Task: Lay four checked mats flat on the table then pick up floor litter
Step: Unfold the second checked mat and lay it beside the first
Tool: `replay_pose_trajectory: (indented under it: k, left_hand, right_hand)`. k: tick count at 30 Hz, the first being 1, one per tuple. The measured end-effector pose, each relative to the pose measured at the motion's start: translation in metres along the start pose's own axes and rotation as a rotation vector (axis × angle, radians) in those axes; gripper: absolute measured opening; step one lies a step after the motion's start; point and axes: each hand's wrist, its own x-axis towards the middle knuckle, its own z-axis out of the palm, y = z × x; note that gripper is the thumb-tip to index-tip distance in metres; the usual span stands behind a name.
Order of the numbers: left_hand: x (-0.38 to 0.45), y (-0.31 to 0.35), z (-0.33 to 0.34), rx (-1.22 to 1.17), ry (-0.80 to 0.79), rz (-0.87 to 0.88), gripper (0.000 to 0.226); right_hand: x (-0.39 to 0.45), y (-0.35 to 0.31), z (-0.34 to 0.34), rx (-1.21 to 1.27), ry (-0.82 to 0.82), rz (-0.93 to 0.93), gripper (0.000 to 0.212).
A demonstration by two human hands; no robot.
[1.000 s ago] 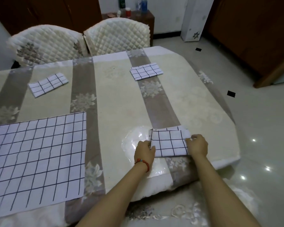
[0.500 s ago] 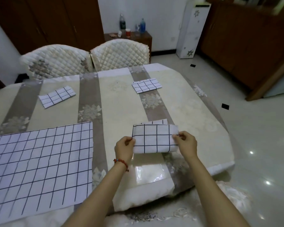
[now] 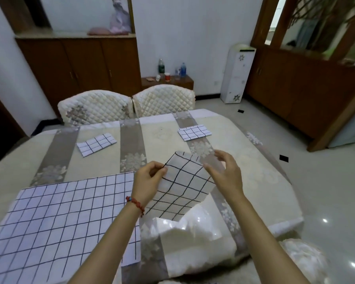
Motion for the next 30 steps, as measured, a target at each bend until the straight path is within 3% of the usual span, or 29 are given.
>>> replay_pose_trajectory:
  k: [4,10,14,18,21,24,26,28,30]
  left_hand:
    - [0.005,0.011,-0.007,0.062,-0.044,0.078,0.027]
    - [0.008,0.016,-0.012,0.057,-0.077,0.106,0.026]
    - [0.009,0.016,-0.015,0.078,-0.060,0.109,0.027]
    - [0.010,0.012,-0.015,0.084,-0.016,0.080,0.022]
    - [0.012,0.011,-0.017,0.086,0.058,0.039,0.025]
    - [0.013,0.009,-0.022,0.103,0.136,0.023,0.023]
    - [0.013,0.007,-0.021,0.169,0.198,0.025,0.009]
    - [0.011,0.007,-0.016,0.268,0.259,0.064,0.022]
    - [0.006,0.013,-0.006,0.282,0.232,0.117,0.015]
  right_hand:
    - [-0.001,-0.030,0.013,0.029,-0.227,-0.100,0.028]
    - [-0.003,-0.034,0.025,0.061,-0.298,-0.135,0.015]
    - [-0.009,-0.040,0.024,0.179,-0.359,-0.064,0.040]
    - [-0.009,-0.043,0.024,0.010,-0.413,-0.050,0.014]
    - [-0.005,-0.033,0.025,-0.149,-0.390,-0.011,0.022]
    - [-0.004,-0.028,0.018,-0.070,-0.385,0.026,0.048]
    - [-0.004,-0.029,0.015,-0.007,-0.398,0.033,0.051]
    - [-0.003,-0.031,0.015,0.033,-0.371,0.058,0.050]
    - [-0.001,-0.033,0.017,0.050,-0.322,0.082,0.046]
